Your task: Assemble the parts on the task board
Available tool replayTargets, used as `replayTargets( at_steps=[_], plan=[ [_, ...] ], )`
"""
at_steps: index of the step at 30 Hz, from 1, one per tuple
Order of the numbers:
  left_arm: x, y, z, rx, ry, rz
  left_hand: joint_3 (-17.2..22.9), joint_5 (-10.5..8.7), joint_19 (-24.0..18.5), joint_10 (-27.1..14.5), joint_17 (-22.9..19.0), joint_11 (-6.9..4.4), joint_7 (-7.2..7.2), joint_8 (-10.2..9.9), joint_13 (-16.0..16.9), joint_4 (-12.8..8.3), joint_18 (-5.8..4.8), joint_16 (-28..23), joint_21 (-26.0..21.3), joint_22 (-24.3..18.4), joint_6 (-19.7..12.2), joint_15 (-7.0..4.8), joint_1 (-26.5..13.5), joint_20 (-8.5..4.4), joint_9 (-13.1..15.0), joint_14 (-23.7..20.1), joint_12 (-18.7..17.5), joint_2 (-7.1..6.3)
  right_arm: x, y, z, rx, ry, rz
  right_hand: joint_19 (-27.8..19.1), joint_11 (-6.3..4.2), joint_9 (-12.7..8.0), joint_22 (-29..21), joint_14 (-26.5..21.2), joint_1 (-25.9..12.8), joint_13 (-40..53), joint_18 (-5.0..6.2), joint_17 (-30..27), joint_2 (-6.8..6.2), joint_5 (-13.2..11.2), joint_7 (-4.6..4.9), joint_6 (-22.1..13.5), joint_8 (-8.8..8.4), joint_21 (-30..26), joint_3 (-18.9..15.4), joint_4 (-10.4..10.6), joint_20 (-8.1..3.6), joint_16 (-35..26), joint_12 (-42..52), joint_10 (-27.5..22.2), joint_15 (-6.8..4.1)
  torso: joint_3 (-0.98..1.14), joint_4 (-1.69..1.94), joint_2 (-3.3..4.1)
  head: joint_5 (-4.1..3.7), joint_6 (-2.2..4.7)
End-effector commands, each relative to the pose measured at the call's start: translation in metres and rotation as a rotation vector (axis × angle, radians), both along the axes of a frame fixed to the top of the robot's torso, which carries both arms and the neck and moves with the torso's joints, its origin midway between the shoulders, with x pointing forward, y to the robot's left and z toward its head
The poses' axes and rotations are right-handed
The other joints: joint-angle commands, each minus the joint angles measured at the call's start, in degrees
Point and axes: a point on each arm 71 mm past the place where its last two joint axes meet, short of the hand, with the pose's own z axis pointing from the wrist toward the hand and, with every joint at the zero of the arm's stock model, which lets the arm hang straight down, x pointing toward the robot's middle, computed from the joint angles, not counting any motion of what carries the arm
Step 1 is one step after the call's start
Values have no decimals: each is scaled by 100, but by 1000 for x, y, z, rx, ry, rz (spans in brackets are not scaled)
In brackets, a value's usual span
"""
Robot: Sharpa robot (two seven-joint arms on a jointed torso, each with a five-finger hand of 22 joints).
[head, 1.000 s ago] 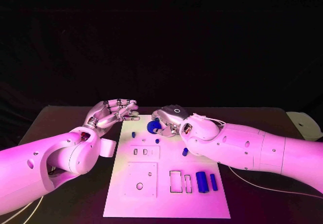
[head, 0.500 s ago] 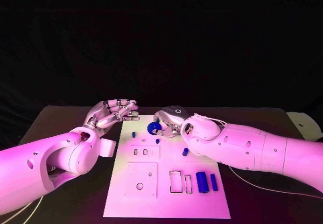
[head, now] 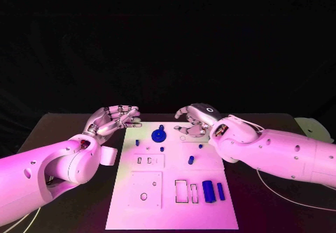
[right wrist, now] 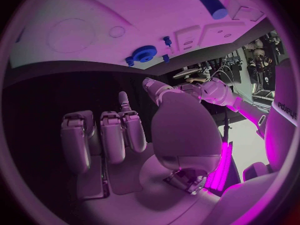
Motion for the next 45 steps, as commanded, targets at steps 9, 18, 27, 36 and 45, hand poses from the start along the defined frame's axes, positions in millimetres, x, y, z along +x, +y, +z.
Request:
replayTargets(
  at_steps=[9,18,27,36,45],
  plan=[
    [2,0,0,-9,-2,-19,32,-8,34,32,7,28,127,-24,2,13,36,-31,-28,-13,-18,24,-15,-13,-4,31,-32,-37,-3,-96,-7,102,264,14,332,-40,21,1138,509,498,830,-20,1061,-93,-106,-1,129,-67,-171,103,-362,-6,-10,-146,18,-25,64,-156,-44,-89,52],
    [3,-1,-1,-10,-1,-21,32,-8,34,32,7,28,127,-24,2,13,36,-31,-28,-13,-18,24,-15,-13,-4,31,-32,-37,-3,-126,-21,117,305,-44,316,-21,4,1119,512,548,807,-14,1076,-137,-42,22,34,-141,-192,84,-410,2,-6,-170,-5,-12,88,-154,-38,-83,7],
    [4,0,-2,-9,0,-20,32,-8,34,32,7,28,127,-24,2,13,36,-31,-28,-13,-18,24,-15,-13,-4,31,-32,-37,1,-121,-37,109,330,-61,305,-12,-1,1104,513,579,807,-9,1079,-133,-4,34,-2,-169,-207,90,-432,8,-6,-172,-7,-4,74,-129,-34,-78,-60],
    [4,0,-2,-9,0,-19,37,-8,38,40,12,26,124,-26,3,7,36,-40,-37,-20,-17,24,-7,-12,-3,31,-43,-39,5,-113,-47,104,338,-66,303,-9,-3,1100,515,584,814,-8,1091,-126,8,37,-11,-176,-210,94,-434,10,-3,-165,-2,-3,72,-128,-39,-57,-93],
    [4,0,-2,-8,1,-18,37,-8,38,40,12,26,124,-26,3,7,36,-40,-37,-20,-17,24,-7,-12,-3,31,-43,-39,8,-104,-53,83,337,-59,311,-5,4,1112,516,620,835,-11,1095,-82,33,41,9,-174,-202,126,-453,15,-1,-145,17,3,74,-144,-41,-40,-114]
  ],
)
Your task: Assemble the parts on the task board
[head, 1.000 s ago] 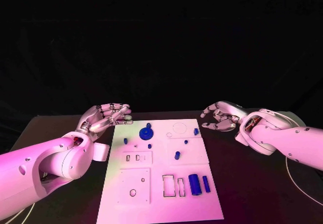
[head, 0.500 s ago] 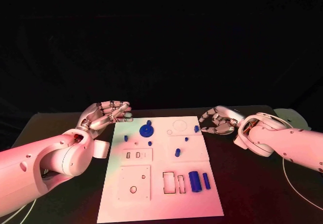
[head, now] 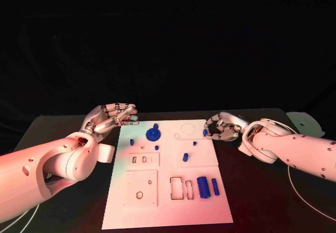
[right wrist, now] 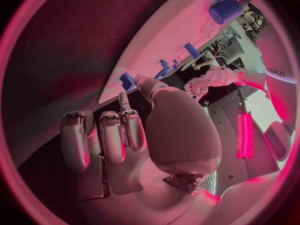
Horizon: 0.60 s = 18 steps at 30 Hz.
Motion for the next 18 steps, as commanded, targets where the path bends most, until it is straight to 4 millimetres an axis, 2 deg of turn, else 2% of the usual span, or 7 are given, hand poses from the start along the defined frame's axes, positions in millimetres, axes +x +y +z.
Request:
replayTargets(
  at_steps=[1,9,18],
  plan=[
    [0,-2,1,-10,-3,-19,38,-8,38,19,5,6,124,-27,3,7,36,-18,-37,-5,-17,24,-7,-12,-3,31,-20,-39,0,2,-2,-23,0,10,312,-4,1,1115,517,59,837,-12,1094,27,30,18,-20,-13,-8,11,-38,16,-1,6,17,3,3,-14,-2,13,-12],
    [0,-3,1,-10,-3,-19,43,-8,41,23,9,6,124,-28,3,4,36,-23,-42,-9,-16,23,-3,-12,-2,32,-28,-36,2,6,-3,-34,-4,14,328,-32,53,1137,520,95,866,-17,1108,101,32,-18,213,87,8,82,-77,11,3,34,45,-13,1,-1,-4,-3,-20],
    [0,-2,1,-10,-2,-18,49,-8,43,25,11,5,124,-29,3,2,37,-26,-45,-12,-16,23,2,-13,-2,33,-33,-30,3,10,-5,-38,2,16,340,-78,92,1154,524,106,893,-21,1124,136,23,-72,375,167,19,127,-109,-18,7,60,71,-51,5,-9,-5,10,-51]
  ],
)
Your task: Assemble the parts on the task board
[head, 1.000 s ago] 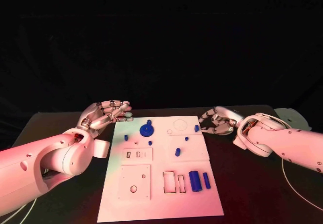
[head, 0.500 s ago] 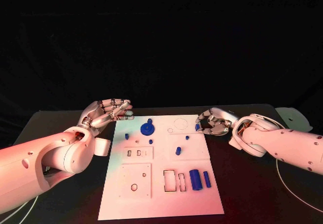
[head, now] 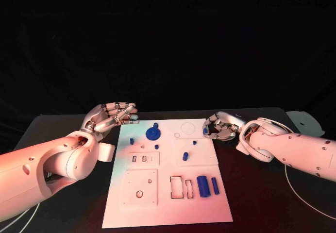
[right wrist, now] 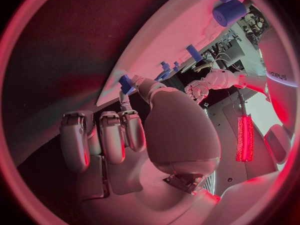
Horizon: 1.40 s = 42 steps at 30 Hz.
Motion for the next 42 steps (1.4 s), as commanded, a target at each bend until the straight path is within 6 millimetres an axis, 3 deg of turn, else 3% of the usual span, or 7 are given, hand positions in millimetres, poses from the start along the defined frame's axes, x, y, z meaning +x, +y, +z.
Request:
replayTargets(
  at_steps=[1,14,19,23,29,34,42],
  plan=[
    [-1,-2,1,-10,-3,-18,32,-8,44,25,6,5,124,-29,3,-14,37,-26,-23,-6,-16,23,2,-12,-2,33,-33,-30,0,2,-3,-18,8,8,344,-39,10,1156,523,25,893,-22,1123,56,22,-3,43,27,24,36,-17,-21,7,36,70,-53,4,-2,0,6,-23],
    [0,-2,1,-9,-2,-17,32,-8,44,25,6,5,124,-29,3,-14,37,-26,-23,-6,-16,23,2,-12,-2,33,-33,-30,1,2,-3,-24,-17,-11,380,-83,43,1205,532,31,921,-36,1161,113,10,-54,157,91,66,82,-40,-53,17,63,98,-90,6,4,-1,10,-43],
    [0,-2,1,-9,-2,-16,32,-8,44,25,6,5,124,-29,3,-14,37,-26,-23,-6,-16,23,2,-12,-2,33,-33,-30,1,2,-1,-14,-55,-24,477,-185,141,1337,541,38,940,-76,1199,279,-38,-172,378,276,186,156,-68,-129,27,77,120,-176,9,0,-2,18,-53],
    [0,-2,1,-9,-2,-16,43,-8,48,27,11,6,125,-31,3,-17,37,-32,-27,-11,-16,23,10,-13,-2,35,-42,-20,1,2,1,-6,-74,-27,490,-210,168,1355,544,60,951,-81,1211,330,-65,-198,395,318,202,186,-96,-153,31,86,132,-200,8,1,-1,23,-55],
    [0,-1,1,-9,-2,-15,43,-8,48,27,11,6,125,-31,3,-17,37,-32,-27,-11,-16,23,10,-13,-2,35,-42,-20,-1,6,4,10,-98,-26,515,-245,227,1390,549,71,960,-91,1231,428,-344,-235,407,408,233,280,-145,-194,35,90,144,-235,7,-2,-4,26,-54],
    [0,-1,1,-8,-2,-15,43,-8,48,27,11,6,125,-31,3,-17,37,-32,-27,-11,-16,23,10,-13,-2,35,-42,-20,-7,16,12,19,-105,-38,593,-264,268,1496,554,36,891,-124,1258,549,-330,-255,400,466,333,354,-122,-212,42,21,89,-254,0,-1,-9,38,-54],
    [1,-2,0,-8,-1,-15,43,-8,48,27,11,6,125,-31,3,-17,37,-32,-27,-11,-16,23,10,-13,-2,35,-42,-20,-24,55,33,30,-130,-10,600,-267,300,1506,552,-69,860,-127,1248,559,-362,-256,352,500,342,349,-73,-222,38,-13,67,-259,-7,0,-14,64,-44]
  ],
)
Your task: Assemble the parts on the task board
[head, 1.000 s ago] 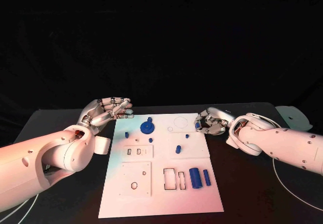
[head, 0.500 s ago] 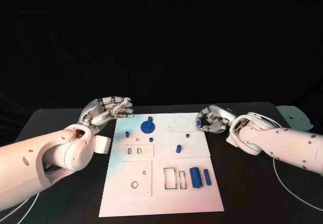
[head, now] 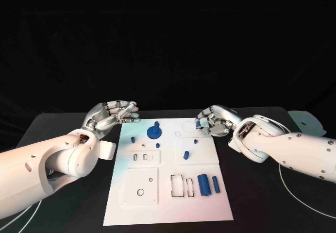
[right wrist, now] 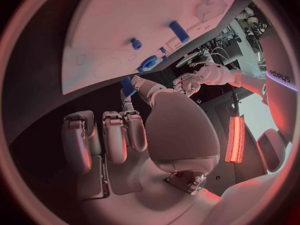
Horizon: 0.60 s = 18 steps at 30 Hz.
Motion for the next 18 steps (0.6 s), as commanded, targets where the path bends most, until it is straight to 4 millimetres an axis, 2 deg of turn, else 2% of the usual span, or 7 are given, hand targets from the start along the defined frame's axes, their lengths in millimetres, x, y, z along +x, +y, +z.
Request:
replayTargets(
  at_steps=[1,4,5,10,15,18],
  plan=[
    [0,-2,1,-9,-2,-16,20,-8,27,27,5,6,125,-32,3,7,37,-32,-28,-5,-16,23,10,8,-2,35,-15,-20,-7,18,6,-22,-21,-30,610,-42,196,1509,551,-23,855,-37,1249,29,9,-47,6,165,25,14,21,-46,15,-37,45,-32,1,5,-1,36,12],
    [1,-3,0,-8,-1,-16,27,-9,31,33,11,5,124,-34,3,5,37,-38,-34,-11,-15,23,14,8,-1,37,-25,-16,-15,41,10,-20,-20,7,610,-42,196,1509,551,-25,850,-37,1246,30,8,-47,5,165,25,14,22,-46,14,-42,41,-32,-1,11,0,89,4],
    [2,-3,0,-8,-1,-15,28,-9,32,34,11,5,123,-34,3,5,37,-39,-34,-11,-15,23,13,8,-1,37,-25,-16,-19,56,11,-20,-17,29,610,-43,198,1509,549,-27,849,-37,1238,33,8,-48,4,167,25,15,24,-46,12,-43,40,-33,0,9,2,120,0],
    [5,-4,-1,-8,-1,-10,28,-9,33,37,12,4,121,-33,4,6,37,-40,-36,-12,-14,23,13,8,-1,38,-26,-16,-31,100,7,-39,-7,105,610,-44,207,1509,546,-69,852,-37,1222,15,5,-49,-5,179,25,3,44,-48,8,-41,45,-34,-9,-1,0,258,-36],
    [8,-4,-2,-6,-1,-4,28,-9,33,37,12,4,121,-33,4,6,37,-40,-36,-12,-14,23,13,8,-1,38,-26,-16,-39,131,-5,-61,11,142,610,-45,212,1509,545,-92,852,-37,1220,4,15,-52,-9,186,25,-4,54,-50,7,-42,46,-36,-7,8,-5,339,-63],
    [9,-4,-2,-6,-2,-3,28,-9,33,37,12,4,121,-33,4,6,37,-40,-36,-12,-14,23,13,8,-1,38,-26,-16,-42,144,-13,-80,15,151,610,-46,214,1509,541,-97,848,-37,1202,4,19,-53,-9,189,25,-4,57,-50,2,-46,44,-36,-19,17,-8,366,-85]
  ],
)
